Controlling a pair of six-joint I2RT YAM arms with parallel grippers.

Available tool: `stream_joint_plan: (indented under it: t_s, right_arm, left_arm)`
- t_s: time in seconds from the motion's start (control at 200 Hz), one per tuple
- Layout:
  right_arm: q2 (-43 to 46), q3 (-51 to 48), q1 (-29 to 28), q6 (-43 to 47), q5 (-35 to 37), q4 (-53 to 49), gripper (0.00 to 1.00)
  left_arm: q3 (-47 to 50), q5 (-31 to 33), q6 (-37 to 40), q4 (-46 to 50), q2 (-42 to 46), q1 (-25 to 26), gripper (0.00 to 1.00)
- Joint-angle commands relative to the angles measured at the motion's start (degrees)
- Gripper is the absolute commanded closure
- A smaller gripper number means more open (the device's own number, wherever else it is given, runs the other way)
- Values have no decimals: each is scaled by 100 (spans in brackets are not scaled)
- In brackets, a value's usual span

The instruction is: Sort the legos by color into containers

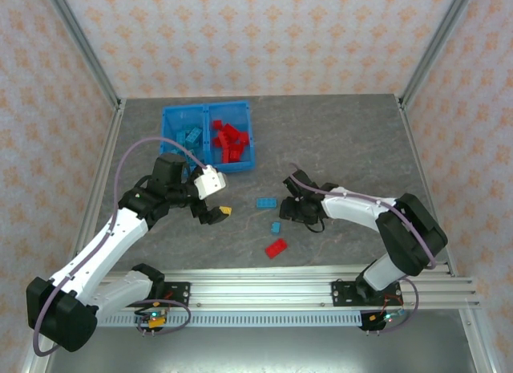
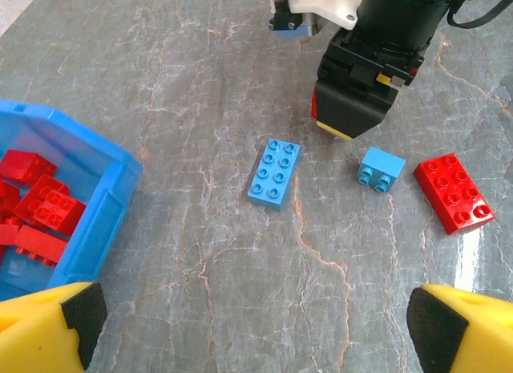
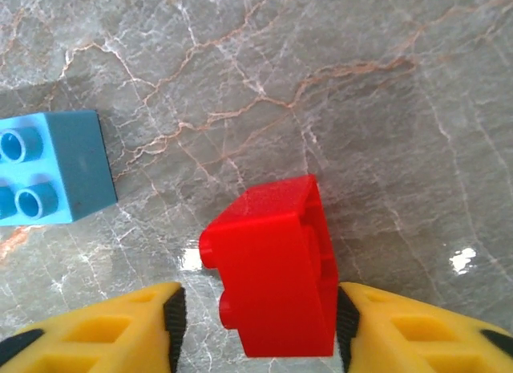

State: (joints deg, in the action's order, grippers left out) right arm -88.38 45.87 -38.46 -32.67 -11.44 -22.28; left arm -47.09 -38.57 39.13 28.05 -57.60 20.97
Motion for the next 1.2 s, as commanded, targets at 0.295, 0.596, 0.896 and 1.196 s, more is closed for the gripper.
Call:
stream_joint_plan:
  t_s: [0.295, 0.596, 0.896, 1.196]
  right_arm:
    - [-659, 277, 6, 595, 781, -125, 62]
    - [-17, 473, 13, 583, 998, -351, 78]
    - [-145, 2026, -420, 1173, 964, -208, 81]
    - [-2239, 4466, -645, 1371, 793, 574, 80]
  left_arm:
    - [-134, 33, 142, 192, 100, 40, 0]
    - [-22, -1170, 732, 271, 360, 41, 0]
    - [-86, 1147, -462, -185, 311, 32, 0]
    - [-49, 3830, -1012, -224, 479, -68, 0]
